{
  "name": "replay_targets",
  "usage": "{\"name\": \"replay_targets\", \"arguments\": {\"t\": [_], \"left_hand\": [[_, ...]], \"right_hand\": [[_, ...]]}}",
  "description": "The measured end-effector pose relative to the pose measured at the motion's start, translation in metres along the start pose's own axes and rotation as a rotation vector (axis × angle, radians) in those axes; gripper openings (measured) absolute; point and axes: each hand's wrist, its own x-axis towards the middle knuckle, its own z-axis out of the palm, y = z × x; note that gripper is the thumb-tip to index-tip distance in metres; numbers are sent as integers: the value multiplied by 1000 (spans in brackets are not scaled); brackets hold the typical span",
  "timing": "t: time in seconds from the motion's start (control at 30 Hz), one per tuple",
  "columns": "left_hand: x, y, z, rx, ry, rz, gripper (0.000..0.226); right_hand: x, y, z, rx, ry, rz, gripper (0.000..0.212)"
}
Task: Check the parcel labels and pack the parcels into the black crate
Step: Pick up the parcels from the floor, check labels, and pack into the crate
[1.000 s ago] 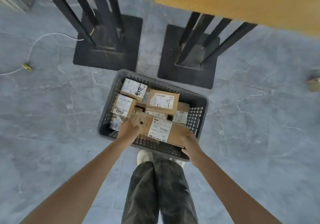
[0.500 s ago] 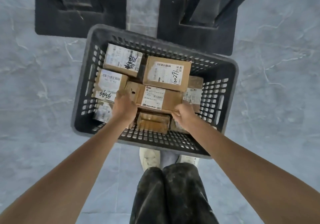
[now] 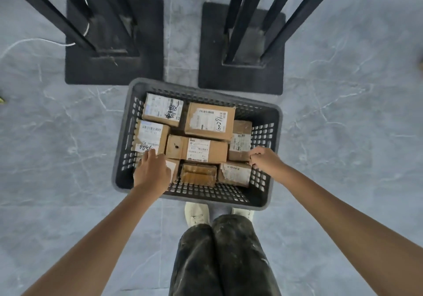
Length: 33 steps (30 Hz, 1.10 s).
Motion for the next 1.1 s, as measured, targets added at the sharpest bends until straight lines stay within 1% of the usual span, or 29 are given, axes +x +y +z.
{"name": "replay_targets", "arguments": {"t": [0.07, 0.1, 0.2, 0.27, 0.33, 0.4, 0.47, 0.57, 0.63, 0.7, 0.8, 0.87, 0.97, 1.03, 1.1], "left_hand": [[-27, 0, -43, -62, 25, -7, 29], [-40, -1, -68, -99, 40, -5, 27], [-88, 0, -161, -297, 64, 0, 27], [-127, 4, -231, -484, 147, -9, 25], [-166, 13, -303, -638, 277, 18, 23], [-207, 33, -373, -697, 373, 131, 21], [-249, 61, -439, -702, 472, 269, 23], [-307, 111, -525, -705, 615, 457, 20], [-342, 142, -567, -704, 694, 582, 20], [-372, 168, -593, -690, 773, 710, 21], [-409, 199, -609, -661, 805, 858, 21], [-426, 218, -610, -642, 805, 939, 21], [-443, 245, -602, -594, 847, 1027, 23], [-449, 263, -593, -565, 855, 1065, 24], [-452, 281, -583, -549, 836, 1094, 25]], "right_hand": [[-45, -25, -32, 21, -57, -67, 29], [-69, -41, -49, 48, -58, -92, 30], [-152, -99, -105, 274, -33, -113, 29], [-219, -136, -148, 395, -46, -181, 27], [-288, -169, -193, 404, -28, -325, 24], [-356, -193, -237, 414, 45, -465, 24], [-419, -208, -274, 436, 151, -579, 25], [-503, -219, -318, 425, 385, -768, 26], [-548, -217, -337, 425, 527, -889, 25], [-583, -207, -350, 461, 619, -997, 25], [-619, -177, -362, 479, 717, -1050, 25], [-634, -153, -368, 485, 789, -1031, 26], [-648, -115, -379, 474, 925, -968, 27], [-652, -89, -389, 515, 990, -925, 29], [-651, -62, -397, 589, 1020, -904, 32]]}}
